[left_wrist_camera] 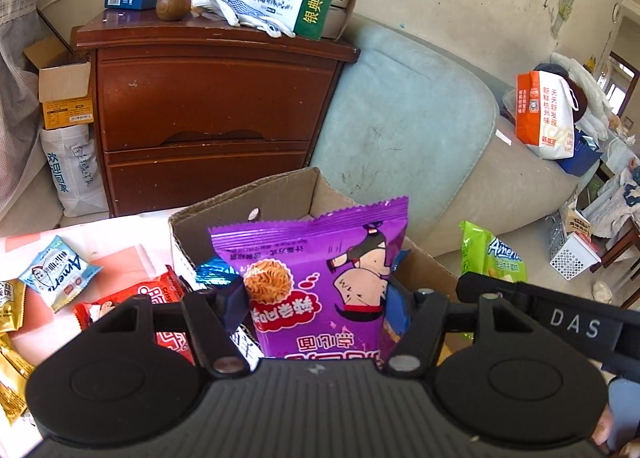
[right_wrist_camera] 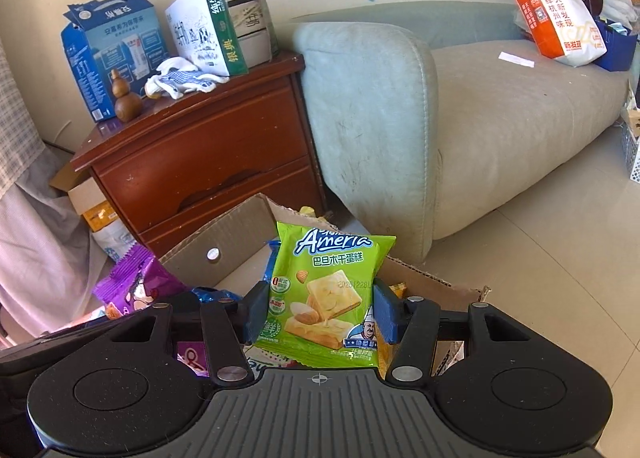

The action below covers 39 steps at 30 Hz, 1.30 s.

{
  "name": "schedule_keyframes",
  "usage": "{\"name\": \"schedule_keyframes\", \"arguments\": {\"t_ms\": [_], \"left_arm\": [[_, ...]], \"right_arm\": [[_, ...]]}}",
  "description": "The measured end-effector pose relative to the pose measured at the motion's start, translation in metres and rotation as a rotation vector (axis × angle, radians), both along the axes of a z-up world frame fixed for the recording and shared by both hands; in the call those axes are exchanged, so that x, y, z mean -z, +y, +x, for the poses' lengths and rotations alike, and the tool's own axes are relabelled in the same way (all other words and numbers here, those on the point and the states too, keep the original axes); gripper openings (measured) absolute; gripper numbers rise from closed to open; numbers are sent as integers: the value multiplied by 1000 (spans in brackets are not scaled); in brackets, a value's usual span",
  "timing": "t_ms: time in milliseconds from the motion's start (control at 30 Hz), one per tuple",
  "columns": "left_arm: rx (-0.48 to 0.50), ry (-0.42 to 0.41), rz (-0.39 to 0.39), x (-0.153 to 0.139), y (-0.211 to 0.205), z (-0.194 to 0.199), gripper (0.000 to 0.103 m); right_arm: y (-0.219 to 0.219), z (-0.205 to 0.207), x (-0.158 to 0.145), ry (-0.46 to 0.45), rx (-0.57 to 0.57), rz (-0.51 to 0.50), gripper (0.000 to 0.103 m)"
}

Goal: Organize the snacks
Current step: 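Lower the green and purple bags into the box and open both tools, then grasp the light blue bag with the left tool while the right tool withdraws from the box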

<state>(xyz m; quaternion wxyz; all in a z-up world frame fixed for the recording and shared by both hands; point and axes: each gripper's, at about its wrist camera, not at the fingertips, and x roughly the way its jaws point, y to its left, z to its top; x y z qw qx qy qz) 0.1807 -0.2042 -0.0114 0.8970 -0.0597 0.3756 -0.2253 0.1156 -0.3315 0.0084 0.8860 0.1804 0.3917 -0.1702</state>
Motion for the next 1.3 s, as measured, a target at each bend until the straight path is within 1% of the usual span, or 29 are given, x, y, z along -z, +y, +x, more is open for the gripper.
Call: {"name": "schedule_keyframes", "arguments": {"t_ms": [100,133,200,300,367,467,600,700,833,933,1133,1300], "left_arm": [[-4,30,-13,4,0,-2,73],[-2,30,-20,3,2,-3,77],[-12,11,-22,-3,8,-7,82],[-7,-33,22,-10,16,-15,82],[-3,-42,42,-11,23,-23,82],[20,-28,69,-8,33,-34,82],[53,-6,121,4,45,-55,82],[85,13,156,15,49,-67,82],[152,12,198,27,45,-84,82],[222,25,211,35,39,-91,82],[325,36,233,54,21,-106,82],[381,-3,277,69,5,-119,82]], "right_arm": [[-6,-1,3,21,34,-6,55],[-8,-1,4,24,42,2,55],[-14,-5,5,18,62,38,58],[-15,-6,4,15,63,60,58],[-11,-6,4,18,50,61,58],[-4,-4,6,32,13,71,59],[9,-2,6,44,-37,59,62],[18,-2,5,46,-76,54,62],[25,-3,4,51,-115,35,62],[26,-3,4,55,-126,31,63],[26,-4,5,61,-128,30,63],[31,-3,6,49,-168,50,64]]}}
